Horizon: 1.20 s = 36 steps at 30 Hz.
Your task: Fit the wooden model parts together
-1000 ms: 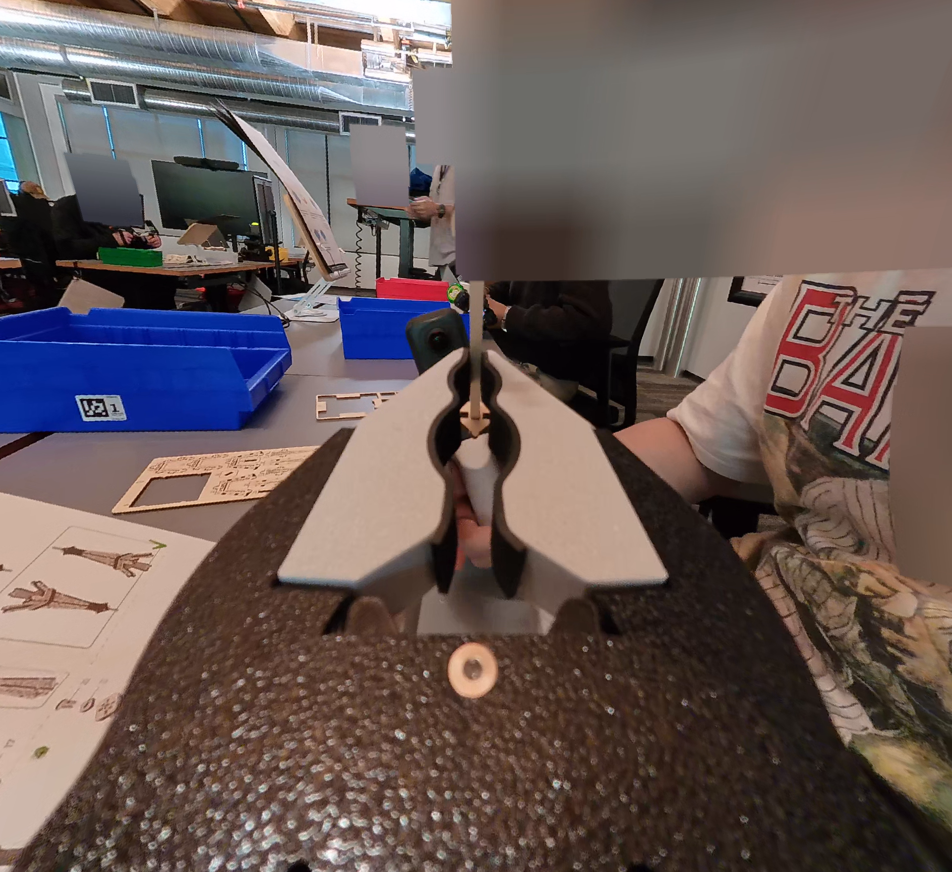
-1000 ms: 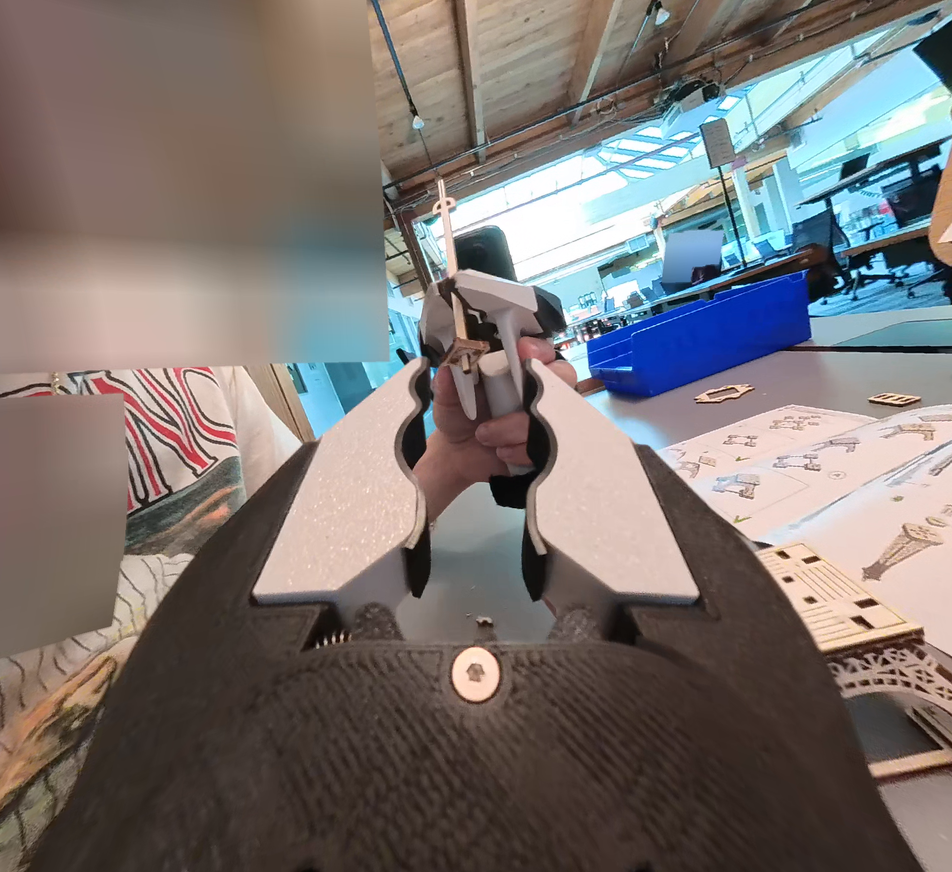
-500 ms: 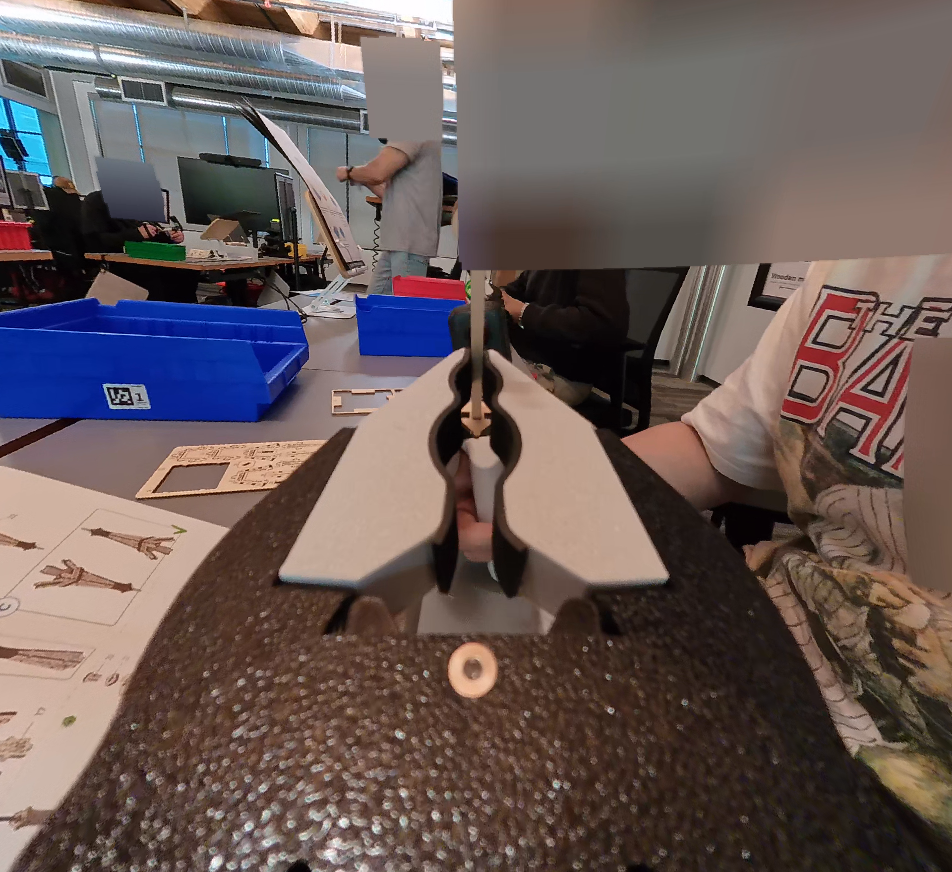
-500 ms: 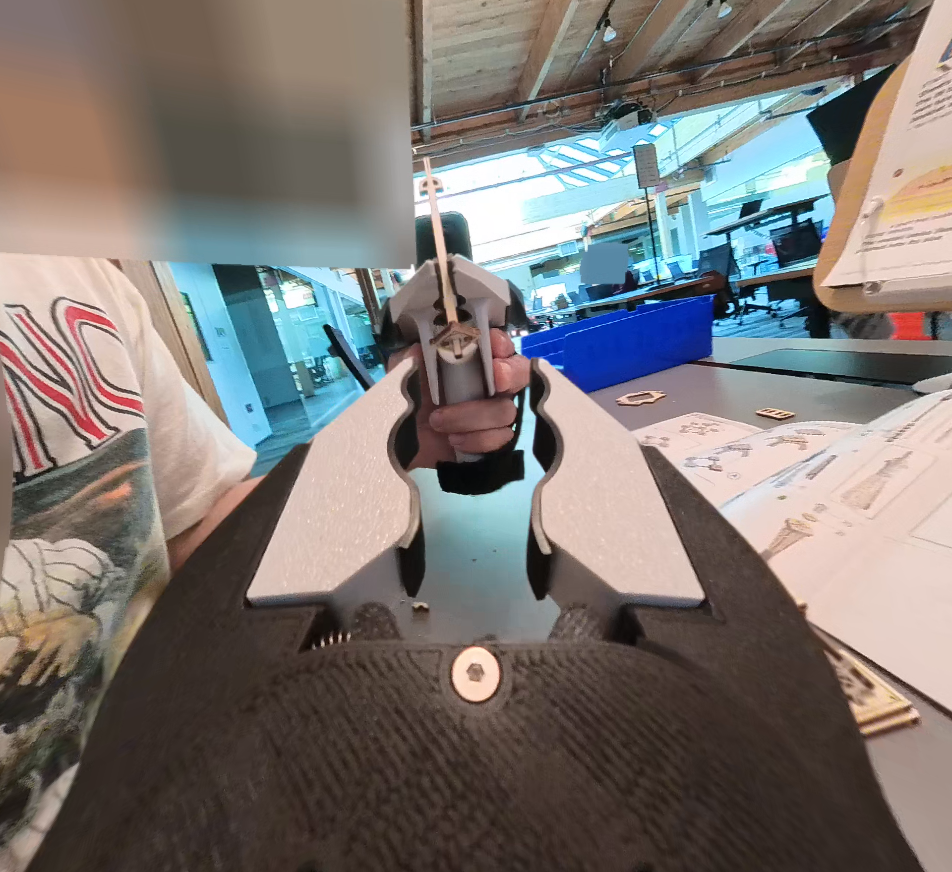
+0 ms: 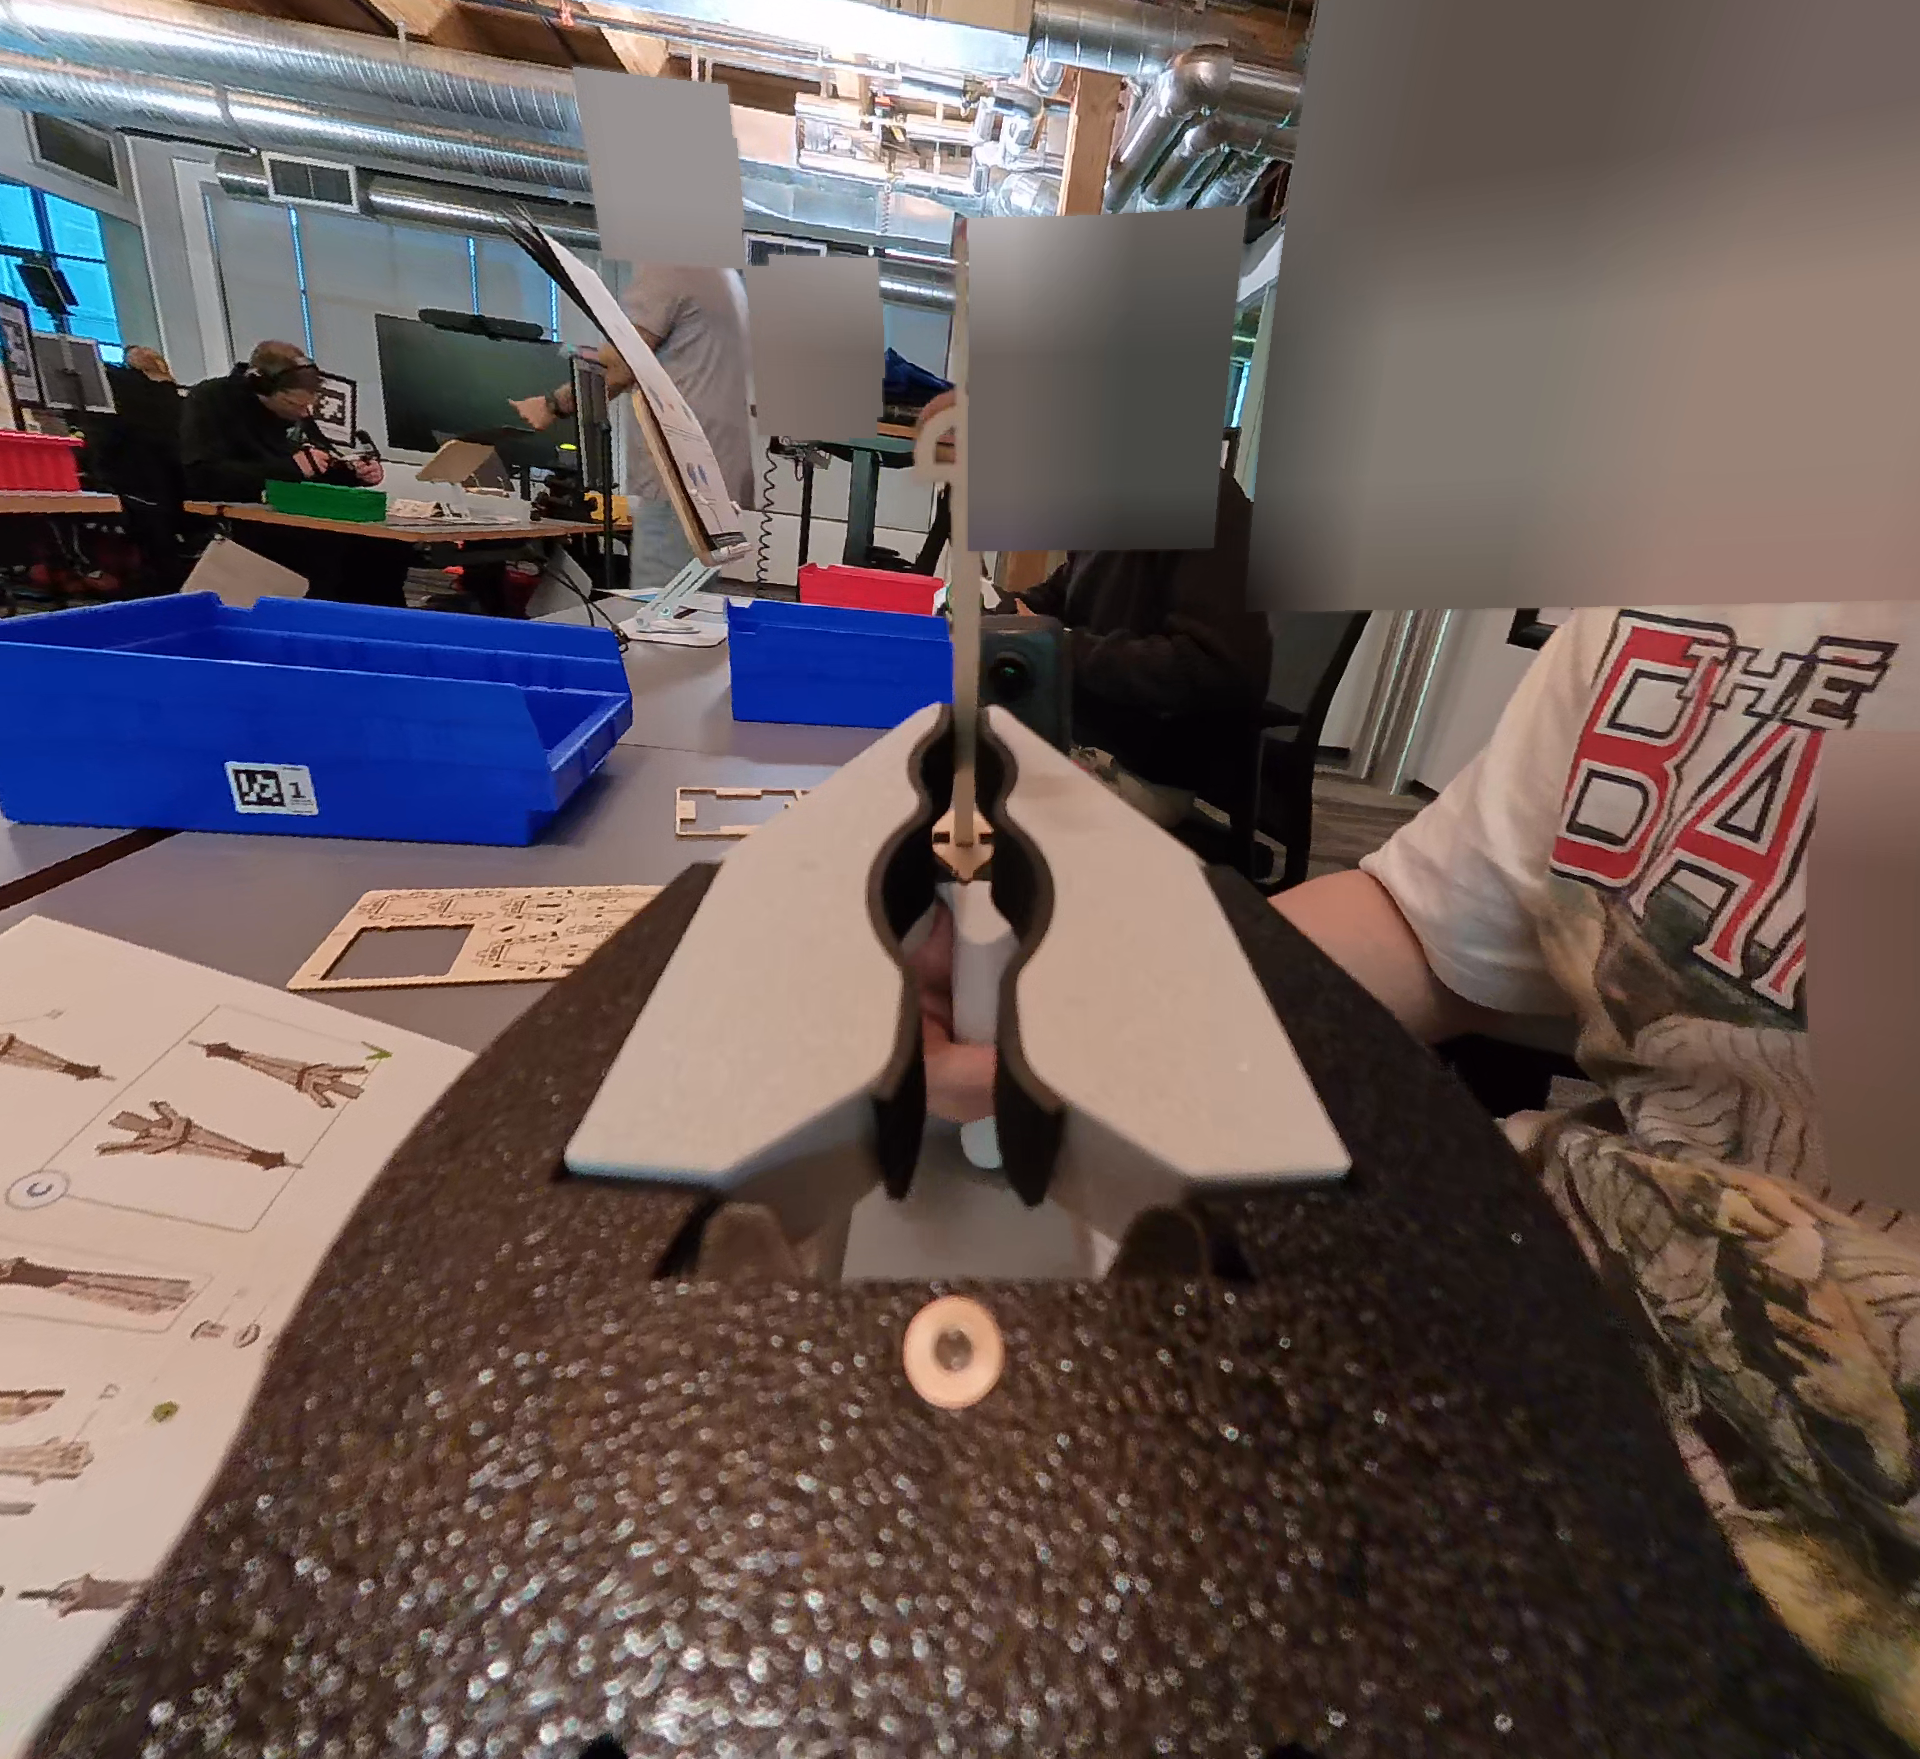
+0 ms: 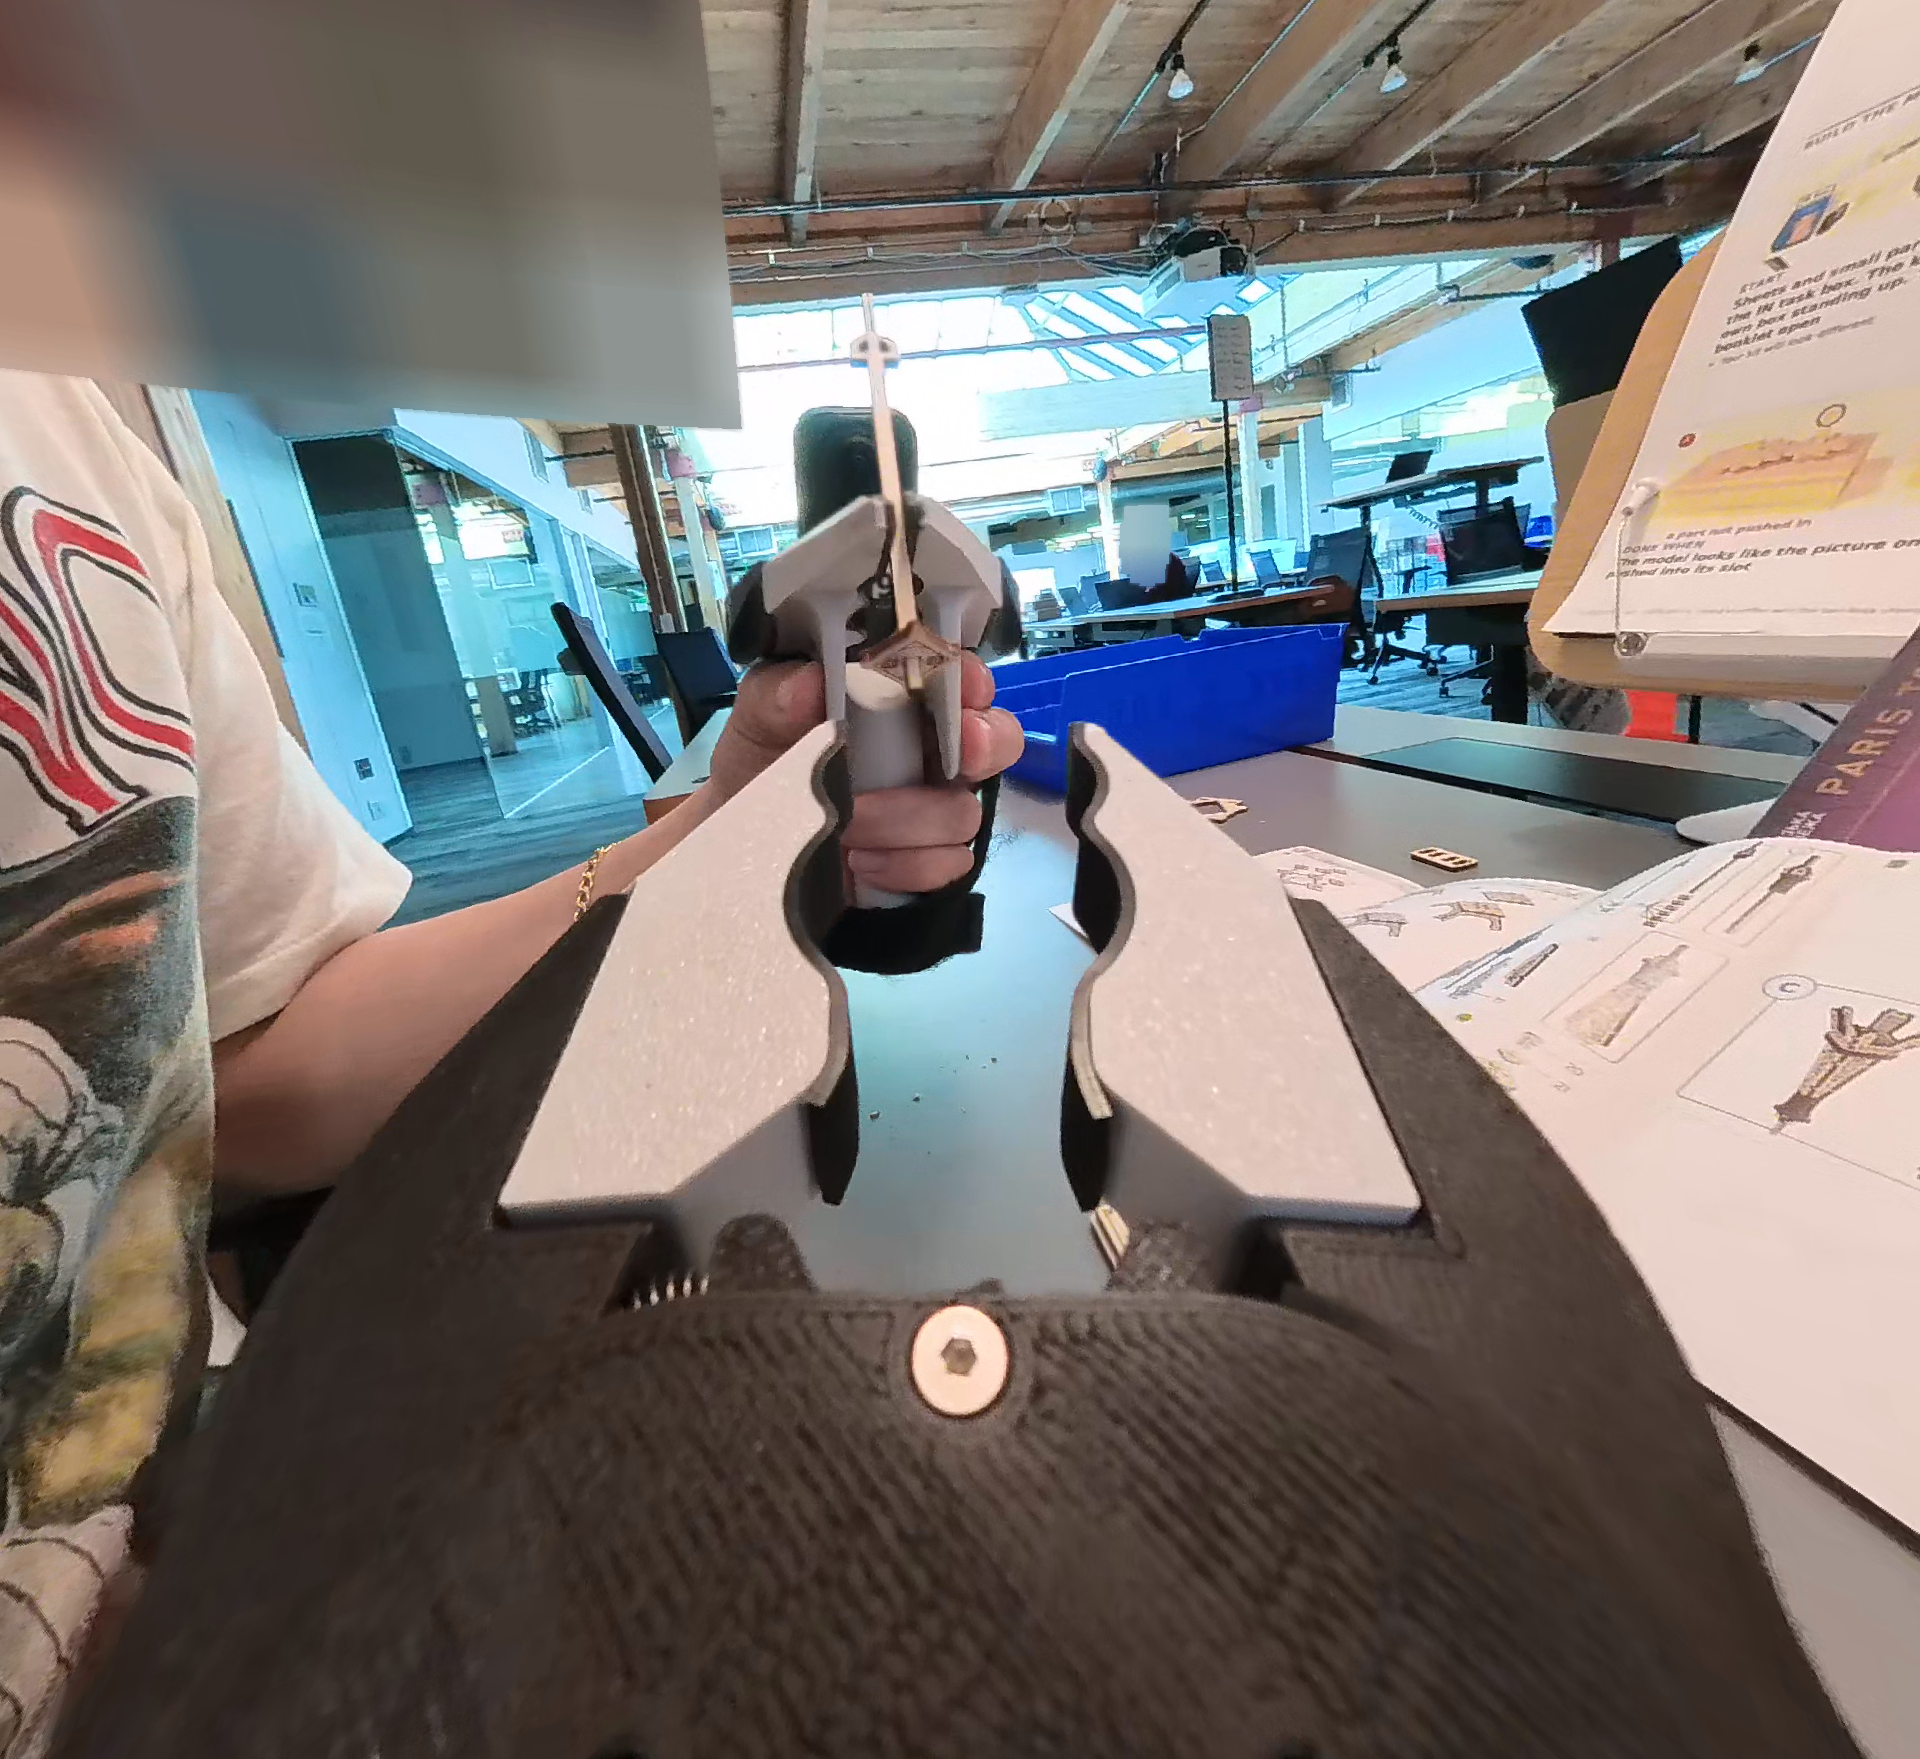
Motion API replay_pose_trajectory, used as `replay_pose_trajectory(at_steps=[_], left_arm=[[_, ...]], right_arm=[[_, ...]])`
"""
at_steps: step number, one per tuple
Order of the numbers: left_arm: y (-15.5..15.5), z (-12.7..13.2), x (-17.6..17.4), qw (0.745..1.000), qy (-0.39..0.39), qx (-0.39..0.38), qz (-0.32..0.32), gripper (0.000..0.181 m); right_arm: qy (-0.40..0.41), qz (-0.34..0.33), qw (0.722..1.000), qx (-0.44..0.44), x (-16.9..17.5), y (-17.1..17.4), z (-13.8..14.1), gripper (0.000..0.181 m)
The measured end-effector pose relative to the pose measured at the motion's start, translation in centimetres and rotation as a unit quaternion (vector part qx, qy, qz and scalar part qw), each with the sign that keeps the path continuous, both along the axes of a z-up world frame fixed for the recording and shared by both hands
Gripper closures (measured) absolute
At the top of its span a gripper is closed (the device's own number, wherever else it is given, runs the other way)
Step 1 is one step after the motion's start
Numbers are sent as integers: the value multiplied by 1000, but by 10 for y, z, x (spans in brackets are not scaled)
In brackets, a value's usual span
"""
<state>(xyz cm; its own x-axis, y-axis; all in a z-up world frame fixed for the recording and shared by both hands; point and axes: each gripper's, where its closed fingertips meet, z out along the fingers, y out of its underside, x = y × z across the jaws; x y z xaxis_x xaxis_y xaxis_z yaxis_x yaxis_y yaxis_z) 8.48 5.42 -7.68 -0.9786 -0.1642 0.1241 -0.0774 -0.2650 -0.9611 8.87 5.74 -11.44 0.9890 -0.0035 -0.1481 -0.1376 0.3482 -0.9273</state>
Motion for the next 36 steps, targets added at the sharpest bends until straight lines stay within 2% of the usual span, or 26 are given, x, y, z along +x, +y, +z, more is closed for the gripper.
replay_pose_trajectory(at_steps=[36], left_arm=[[3, 4, -3, 1000, -3, -8, -4, 181]], right_arm=[[1, 5, 1000, 2, 0, 2, 0, 151]])
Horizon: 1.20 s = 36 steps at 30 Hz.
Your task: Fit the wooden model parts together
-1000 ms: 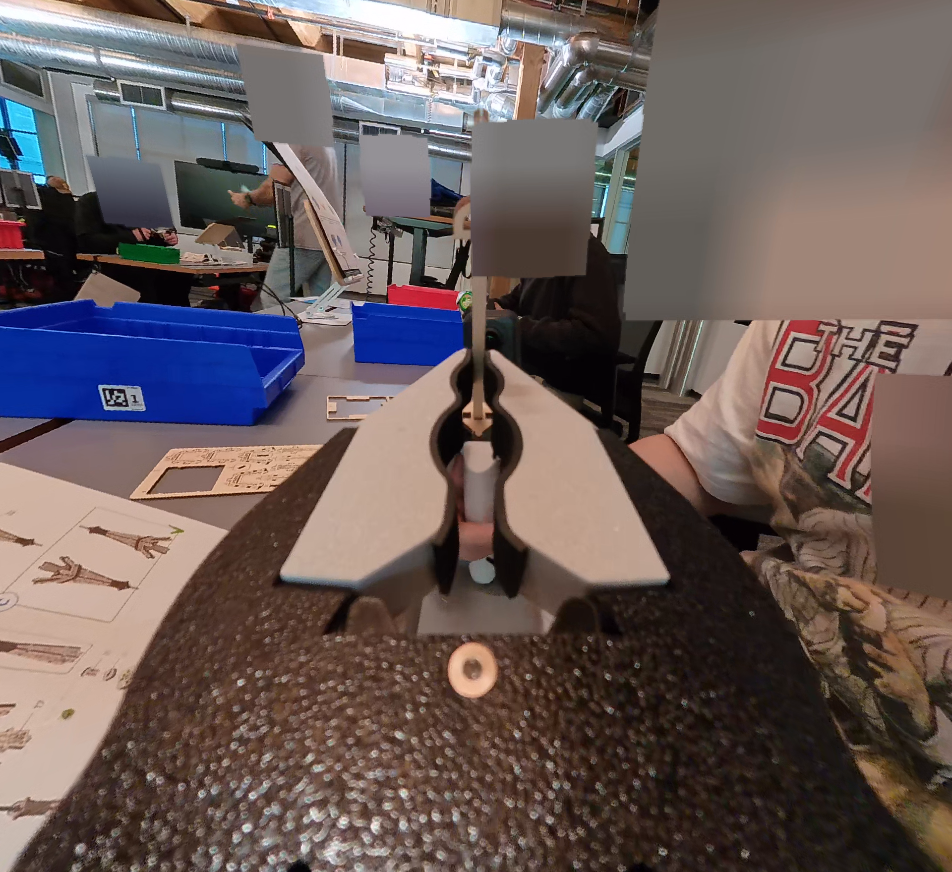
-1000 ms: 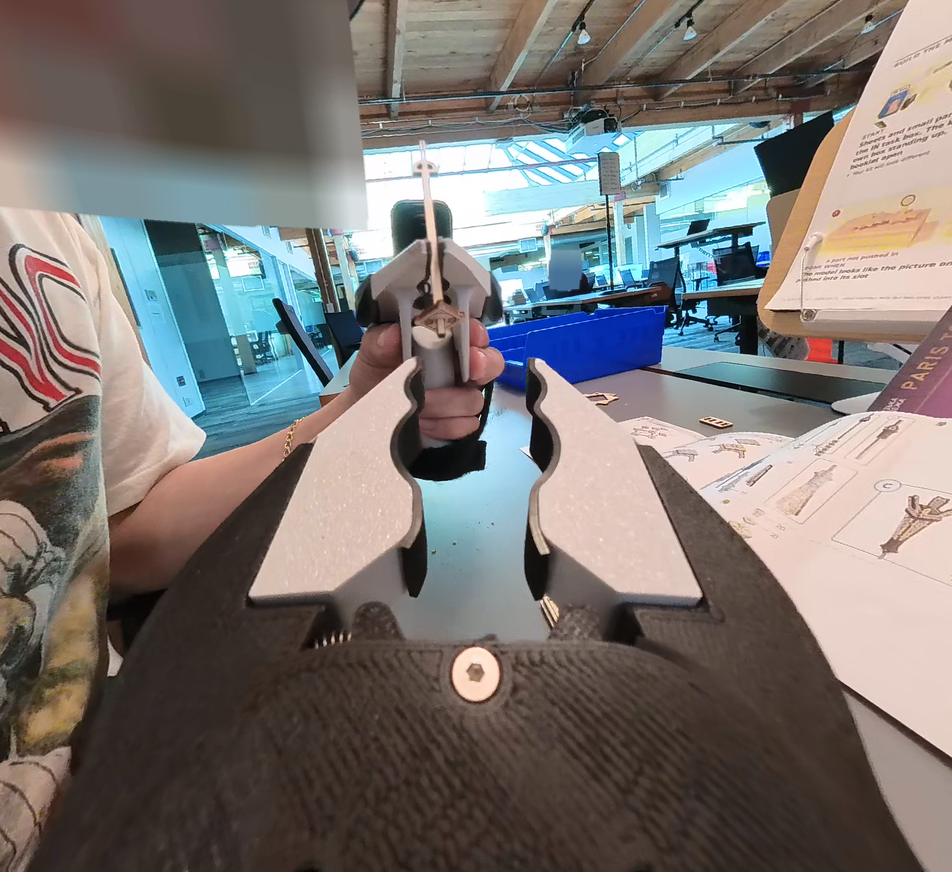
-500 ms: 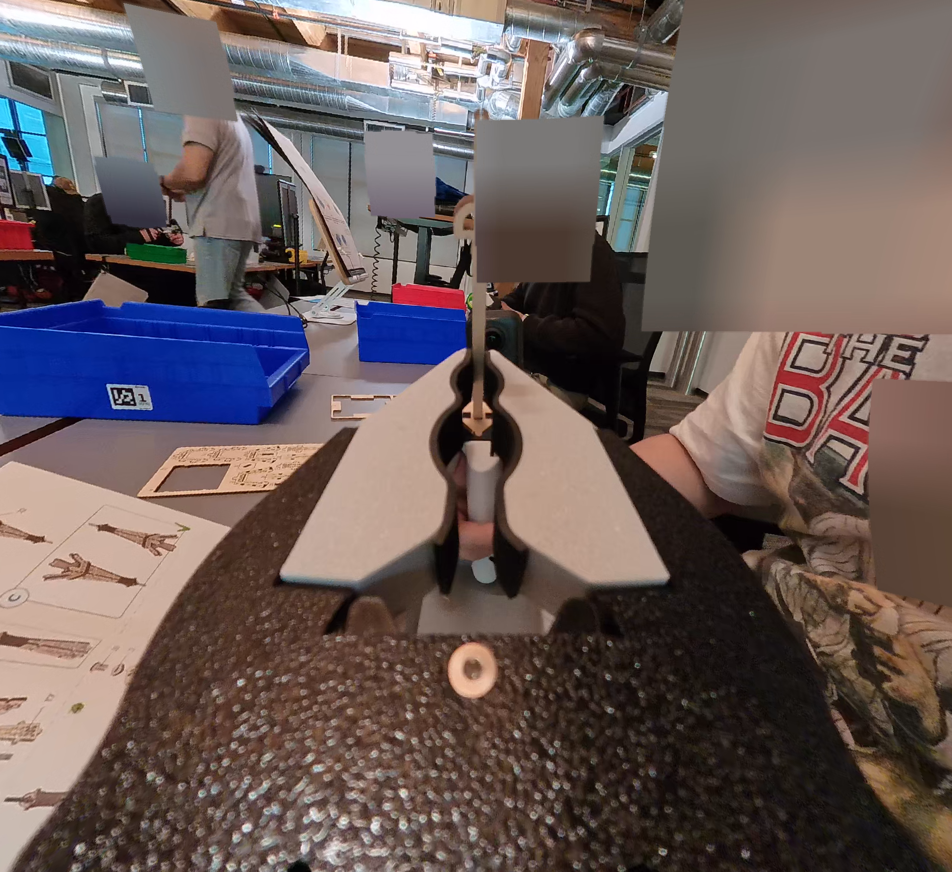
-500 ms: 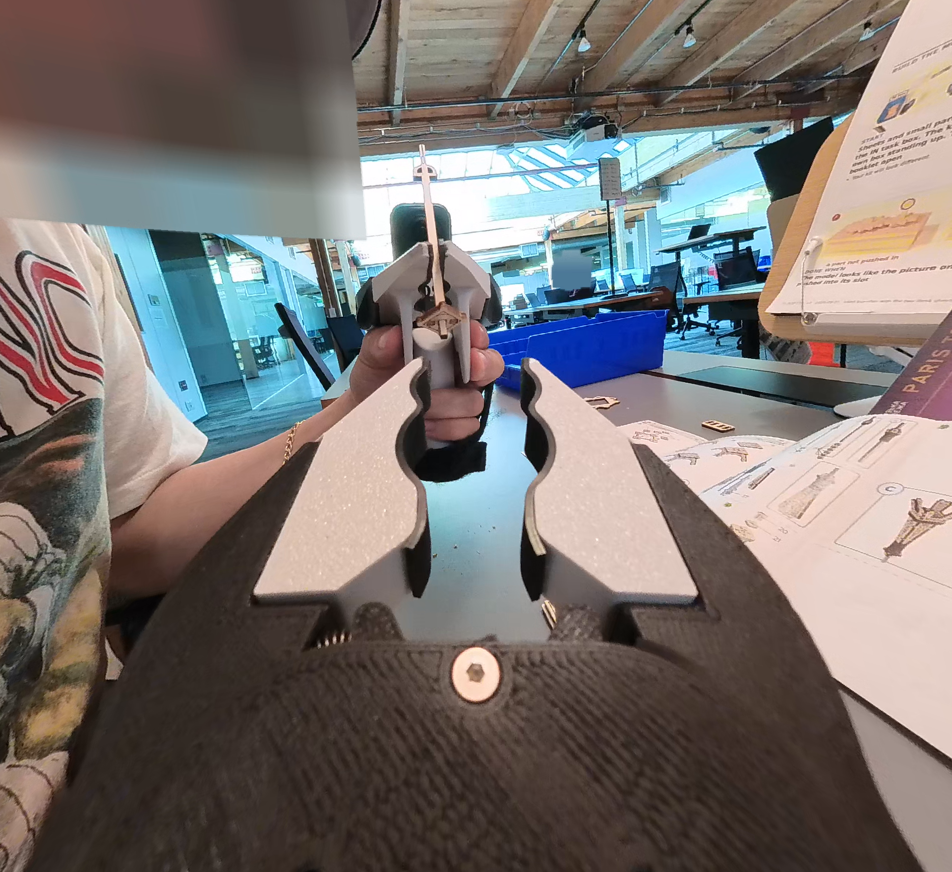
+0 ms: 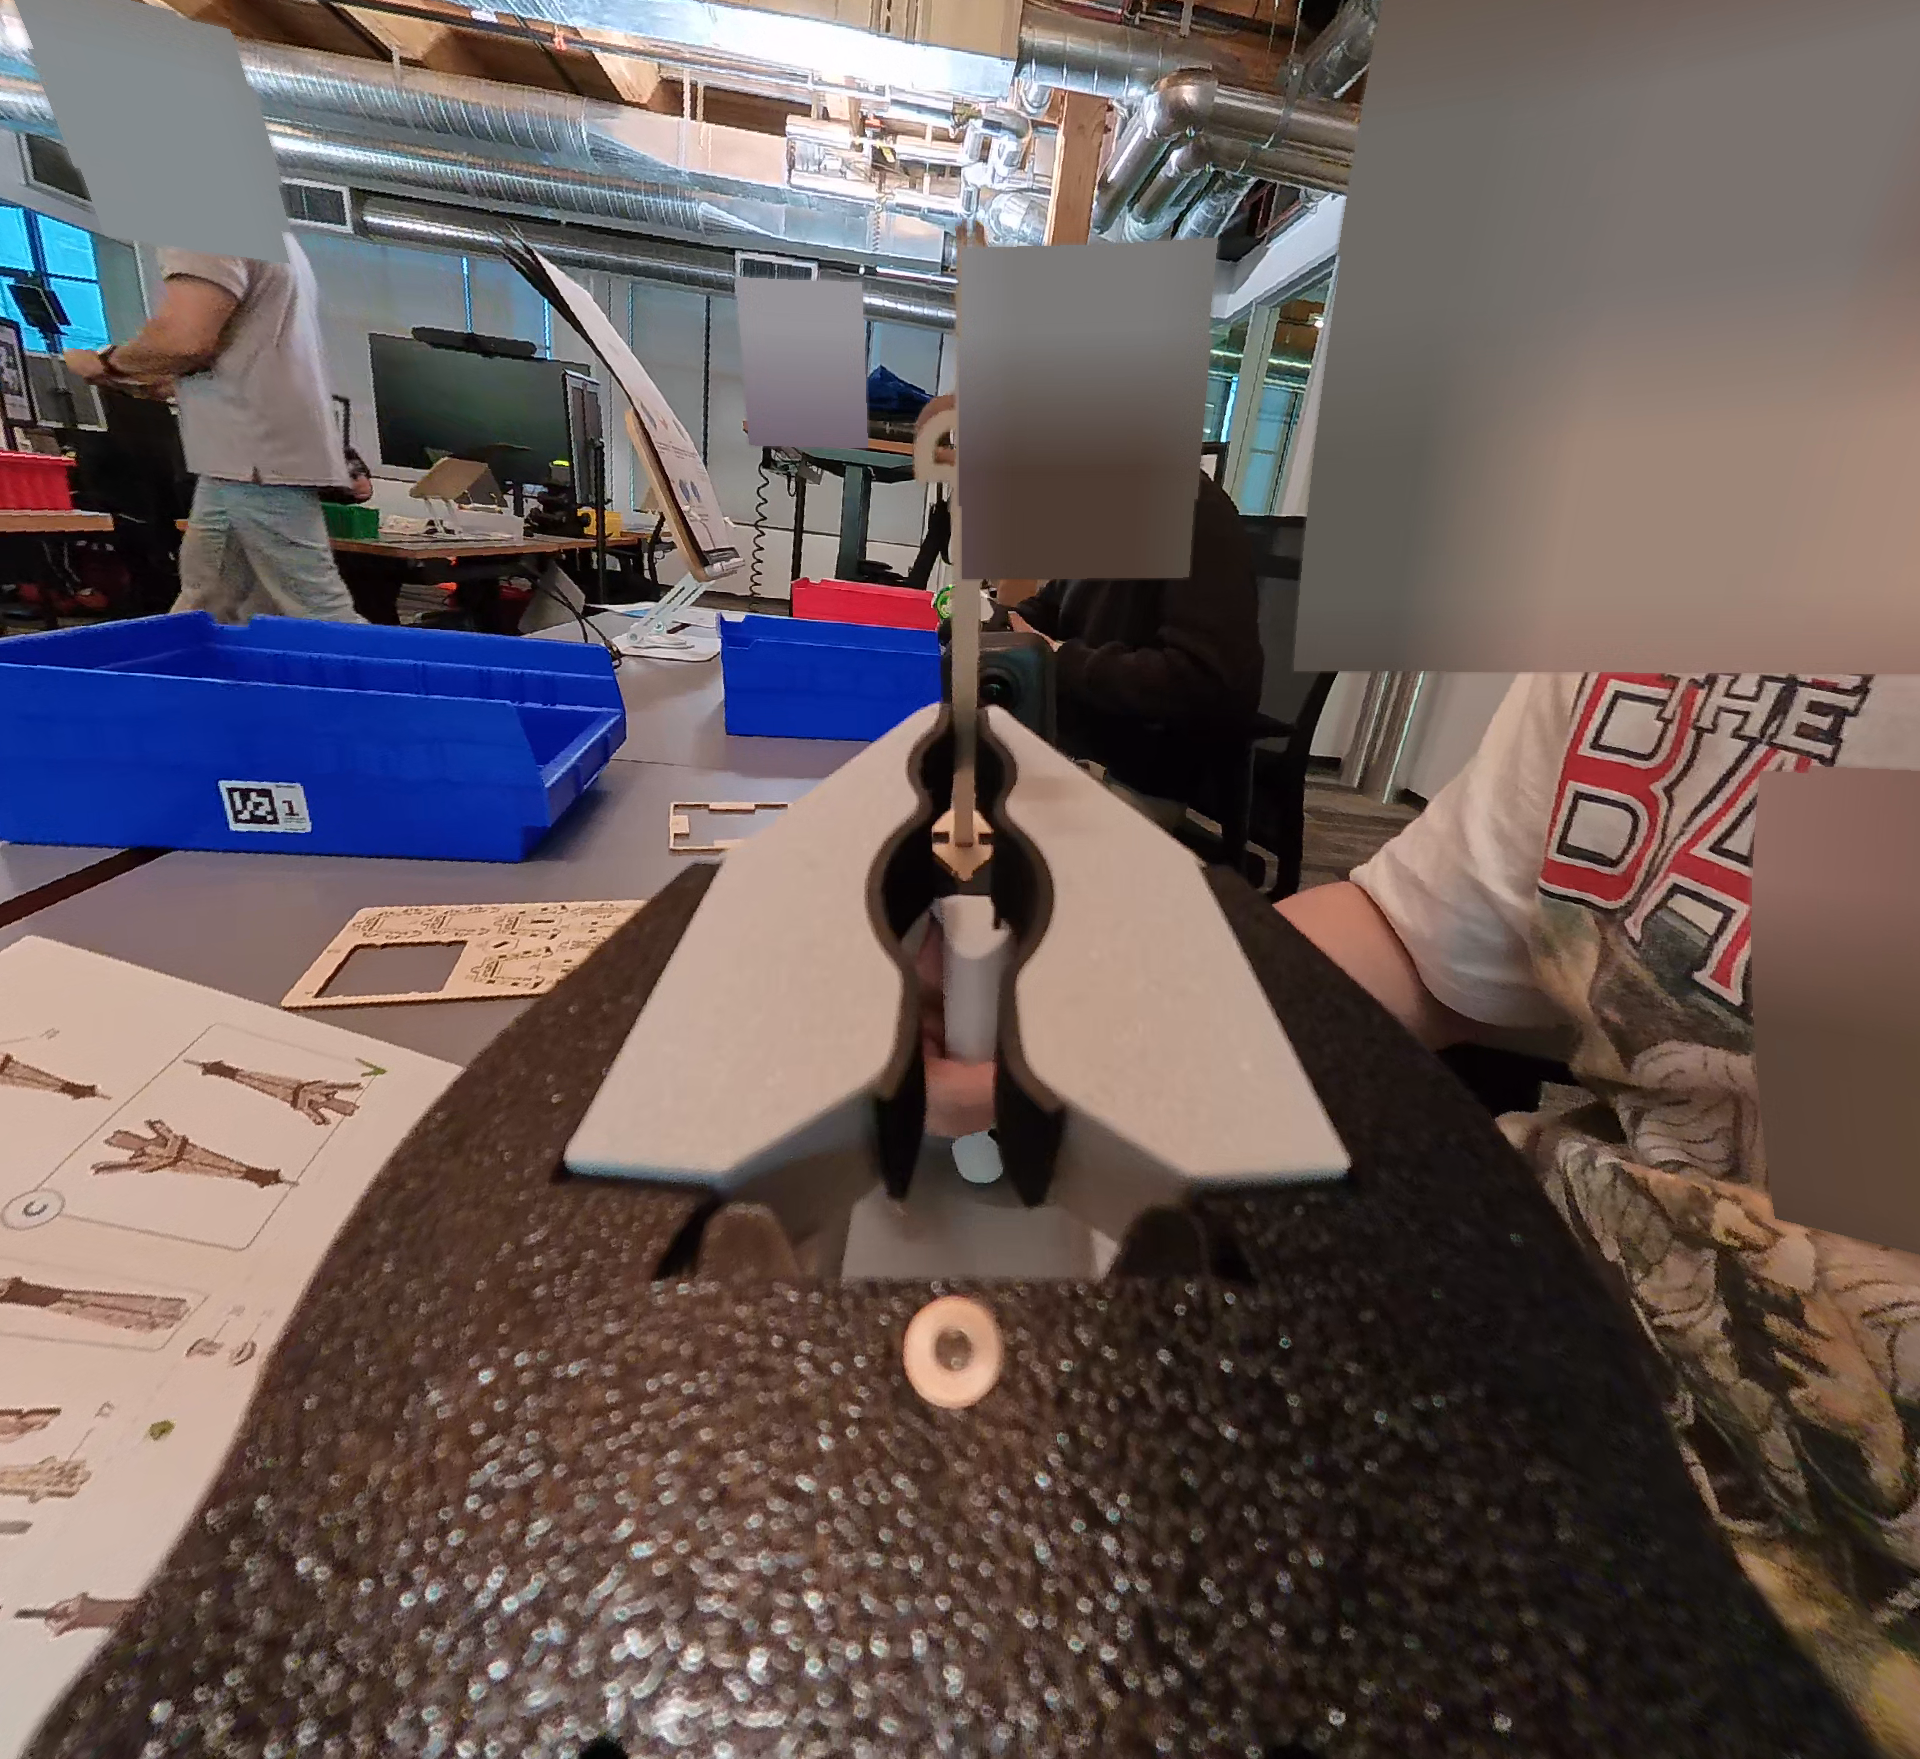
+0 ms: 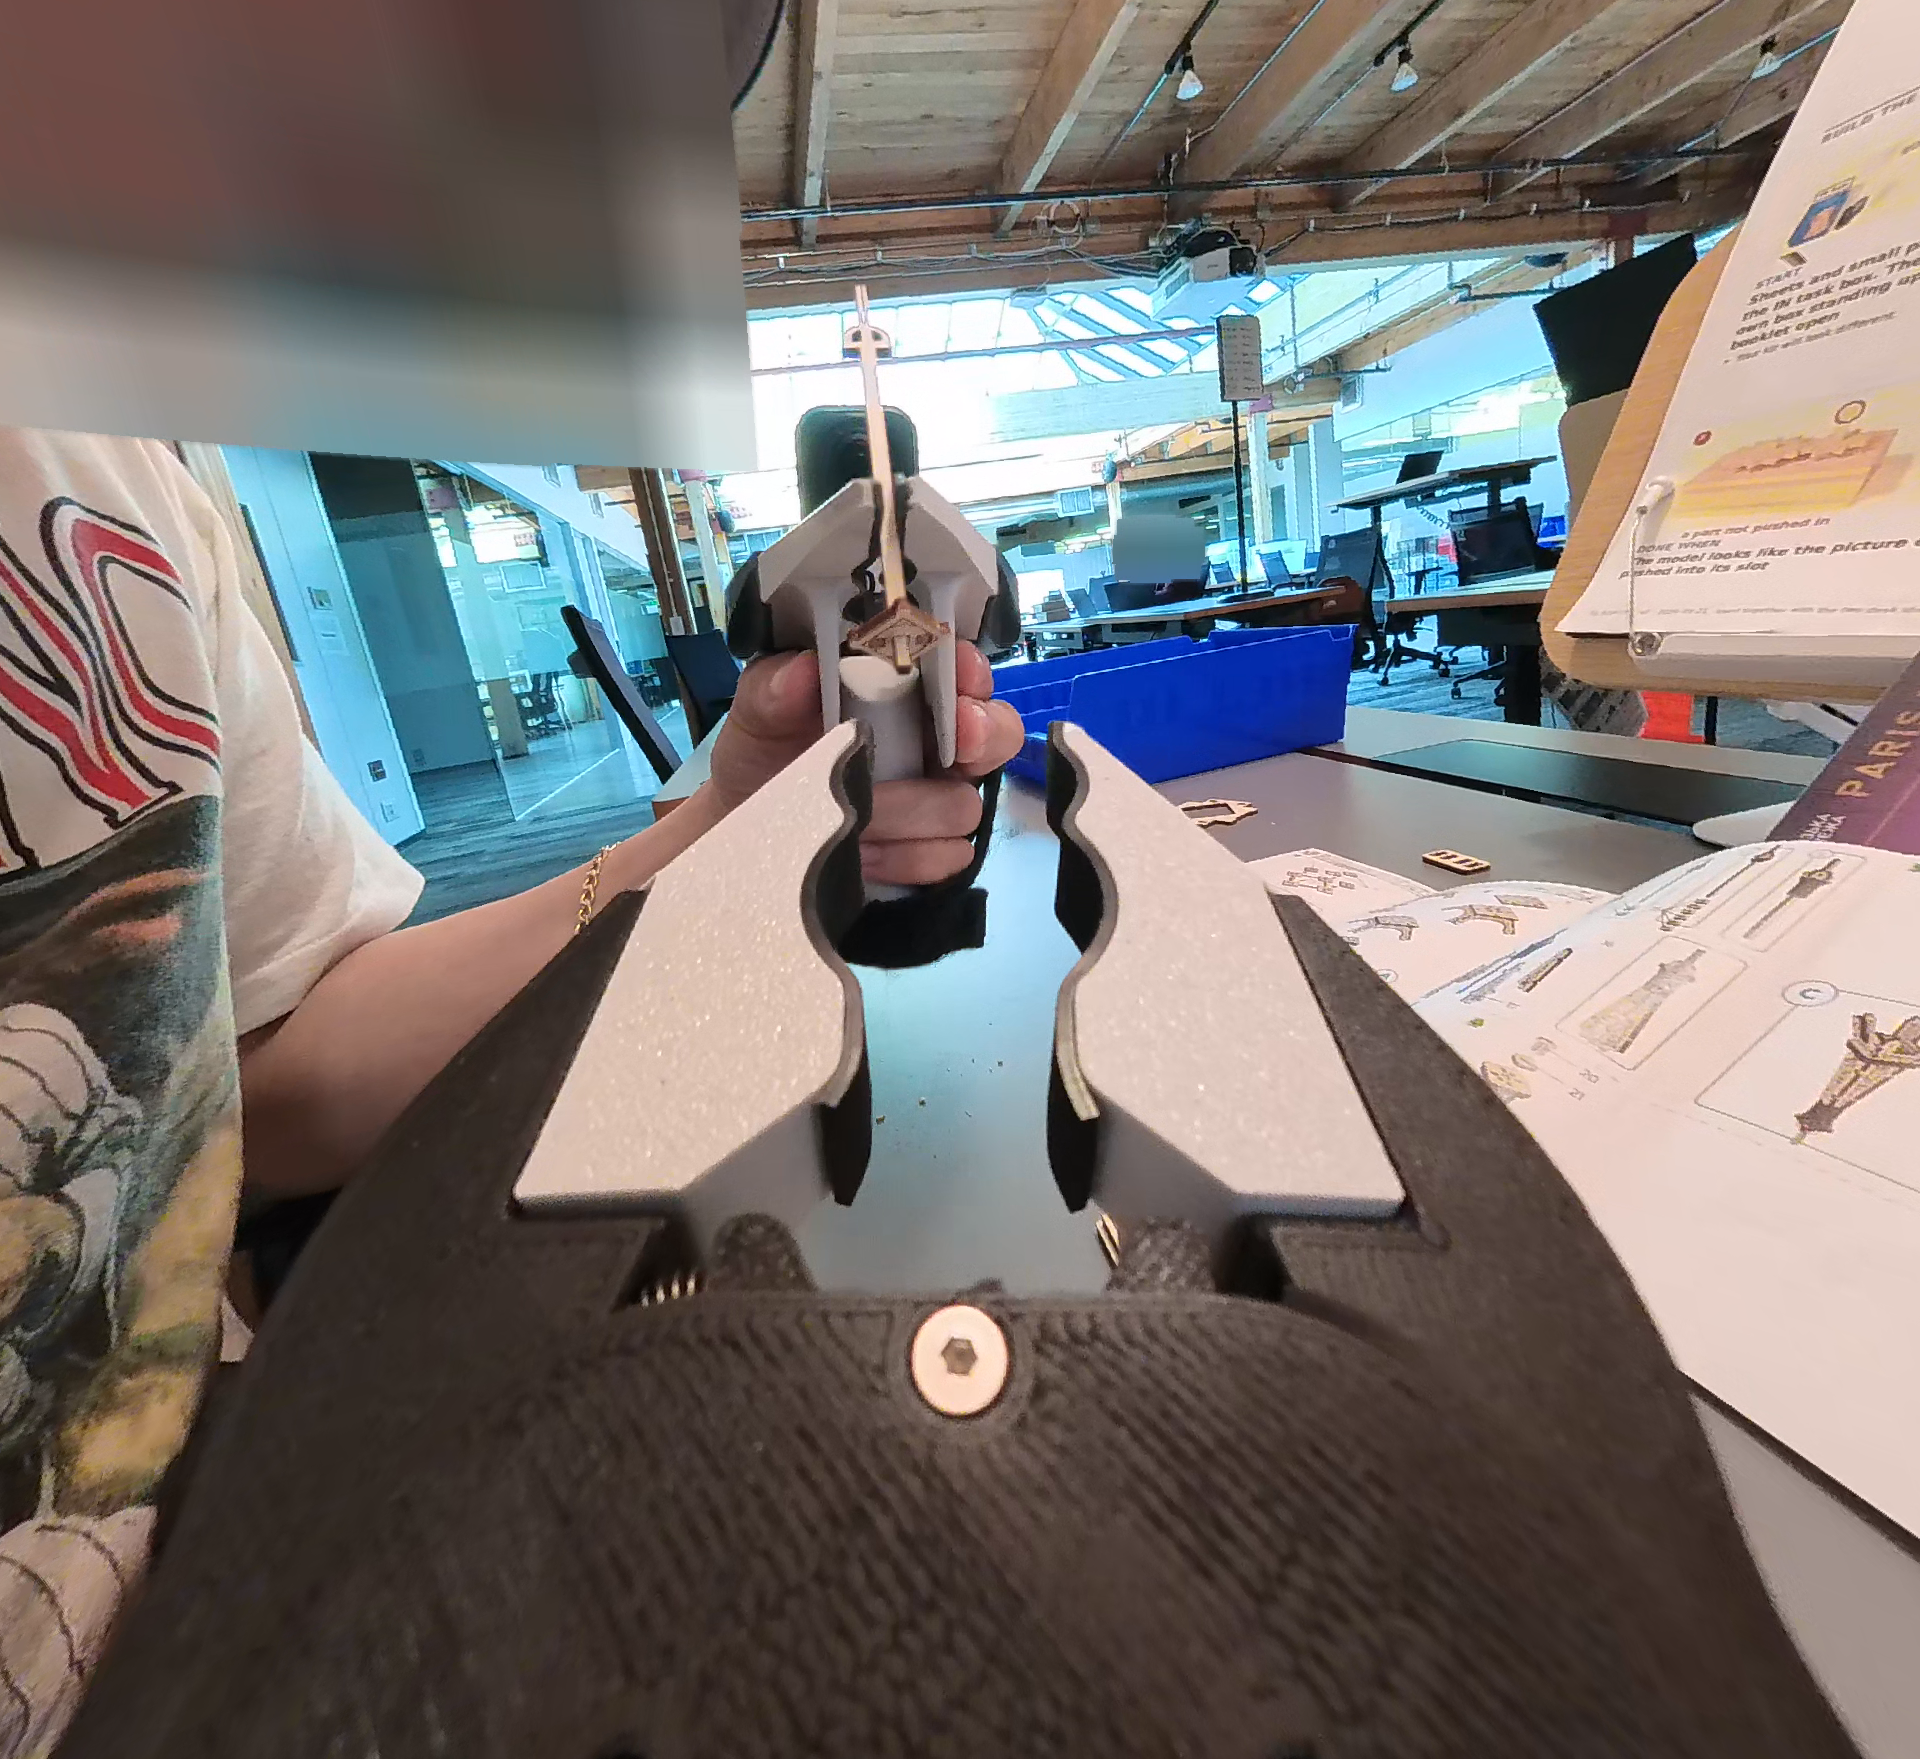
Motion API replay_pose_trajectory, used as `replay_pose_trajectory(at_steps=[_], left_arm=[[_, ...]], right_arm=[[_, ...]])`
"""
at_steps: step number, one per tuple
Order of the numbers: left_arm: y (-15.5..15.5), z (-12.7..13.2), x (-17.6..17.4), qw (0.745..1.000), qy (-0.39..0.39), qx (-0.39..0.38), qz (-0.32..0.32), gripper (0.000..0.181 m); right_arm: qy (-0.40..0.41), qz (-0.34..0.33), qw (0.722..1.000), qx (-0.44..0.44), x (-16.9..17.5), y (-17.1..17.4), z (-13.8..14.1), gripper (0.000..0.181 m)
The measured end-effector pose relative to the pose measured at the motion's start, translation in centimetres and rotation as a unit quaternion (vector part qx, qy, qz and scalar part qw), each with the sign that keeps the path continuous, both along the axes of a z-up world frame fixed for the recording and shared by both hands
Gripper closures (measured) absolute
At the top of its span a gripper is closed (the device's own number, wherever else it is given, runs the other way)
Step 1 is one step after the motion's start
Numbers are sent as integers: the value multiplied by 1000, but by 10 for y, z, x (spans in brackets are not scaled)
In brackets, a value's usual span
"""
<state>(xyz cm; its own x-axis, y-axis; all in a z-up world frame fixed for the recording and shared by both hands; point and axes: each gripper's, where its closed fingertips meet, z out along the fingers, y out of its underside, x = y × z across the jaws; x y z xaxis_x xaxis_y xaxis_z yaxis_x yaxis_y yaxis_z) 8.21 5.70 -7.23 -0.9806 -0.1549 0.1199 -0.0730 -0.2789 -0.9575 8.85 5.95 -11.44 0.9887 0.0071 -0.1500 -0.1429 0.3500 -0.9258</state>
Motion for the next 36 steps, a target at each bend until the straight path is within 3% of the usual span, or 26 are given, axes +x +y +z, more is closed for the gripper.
replay_pose_trajectory(at_steps=[36], left_arm=[[-6, -4, -2, 1000, 2, 11, -10, 181]], right_arm=[[10, 0, 1000, 6, 2, -1, 1, 149]])
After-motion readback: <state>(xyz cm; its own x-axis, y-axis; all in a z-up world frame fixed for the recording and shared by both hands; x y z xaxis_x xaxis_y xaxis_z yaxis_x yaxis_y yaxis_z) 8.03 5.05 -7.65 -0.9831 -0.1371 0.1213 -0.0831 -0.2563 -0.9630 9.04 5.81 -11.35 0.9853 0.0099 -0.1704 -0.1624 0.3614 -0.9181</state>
